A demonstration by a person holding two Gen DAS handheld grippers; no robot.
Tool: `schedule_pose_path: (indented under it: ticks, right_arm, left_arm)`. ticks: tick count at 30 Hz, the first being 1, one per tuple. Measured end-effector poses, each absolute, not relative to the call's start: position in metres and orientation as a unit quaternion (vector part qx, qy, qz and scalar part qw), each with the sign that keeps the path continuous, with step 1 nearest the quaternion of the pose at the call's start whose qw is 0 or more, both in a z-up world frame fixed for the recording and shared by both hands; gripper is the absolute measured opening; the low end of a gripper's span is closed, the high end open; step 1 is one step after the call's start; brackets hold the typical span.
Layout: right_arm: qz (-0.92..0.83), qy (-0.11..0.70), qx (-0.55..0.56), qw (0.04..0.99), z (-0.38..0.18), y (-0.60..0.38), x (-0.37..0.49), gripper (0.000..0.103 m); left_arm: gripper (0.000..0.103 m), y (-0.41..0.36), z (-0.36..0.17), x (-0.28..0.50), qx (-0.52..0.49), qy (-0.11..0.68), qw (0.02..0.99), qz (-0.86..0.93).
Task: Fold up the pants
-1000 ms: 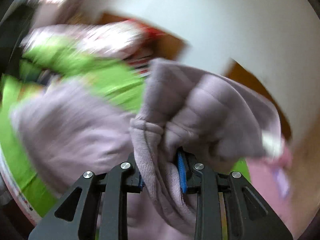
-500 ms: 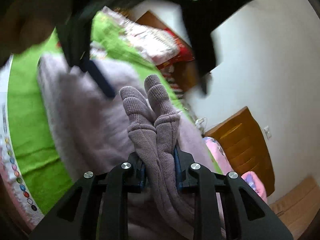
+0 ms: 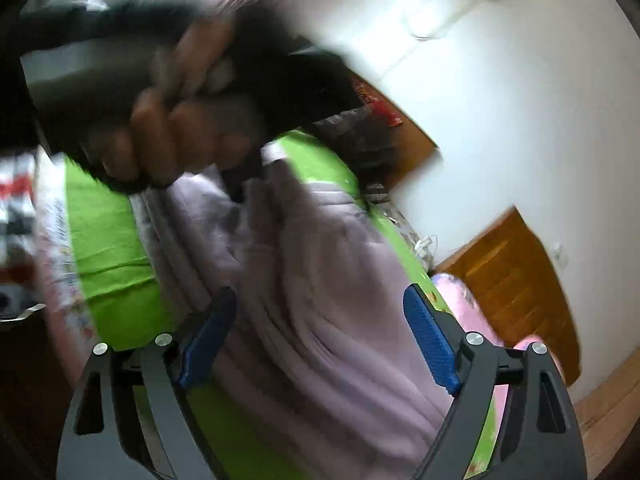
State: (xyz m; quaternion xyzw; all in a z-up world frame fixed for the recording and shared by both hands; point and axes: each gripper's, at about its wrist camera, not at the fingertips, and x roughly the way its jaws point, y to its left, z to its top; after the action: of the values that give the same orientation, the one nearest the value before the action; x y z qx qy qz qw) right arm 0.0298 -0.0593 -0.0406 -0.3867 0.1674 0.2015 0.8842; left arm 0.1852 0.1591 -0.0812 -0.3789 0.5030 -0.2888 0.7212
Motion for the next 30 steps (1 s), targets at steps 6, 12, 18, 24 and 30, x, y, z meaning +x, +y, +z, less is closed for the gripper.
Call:
schedule_pose_path:
  ticks: [6,12,18,24,30]
  right_arm:
    - [0.109,0.291,-0.168,0.935,-0.022,-0.177,0.032,0.086]
    - [0.071,0.355,-0.150,0.920,-0.058,-0.178,0.043,0.085]
    - [0.065,0.334,-0.096,0.935,-0.053,-0.176,0.045,0.083]
    - [0.025,0.363,-0.105,0.925,-0.061,-0.186,0.069,0.083]
    - [-0.018,0.363,-0.136,0.922,-0.068,-0.185,0.080,0.084]
  left_arm:
    - [0.044,0.175,-0.091,0.179,-0.402,0.493,0.713,-0.295]
    - [0.050,0.171,-0.086,0.181,-0.388,0.493,0.723,-0.290]
    - [0.024,0.154,-0.070,0.182,-0.337,0.492,0.753,-0.277]
    - [0.023,0.138,-0.047,0.190,-0.299,0.481,0.778,-0.272]
    - [0.019,0.134,-0.016,0.186,-0.314,0.448,0.783,-0.298]
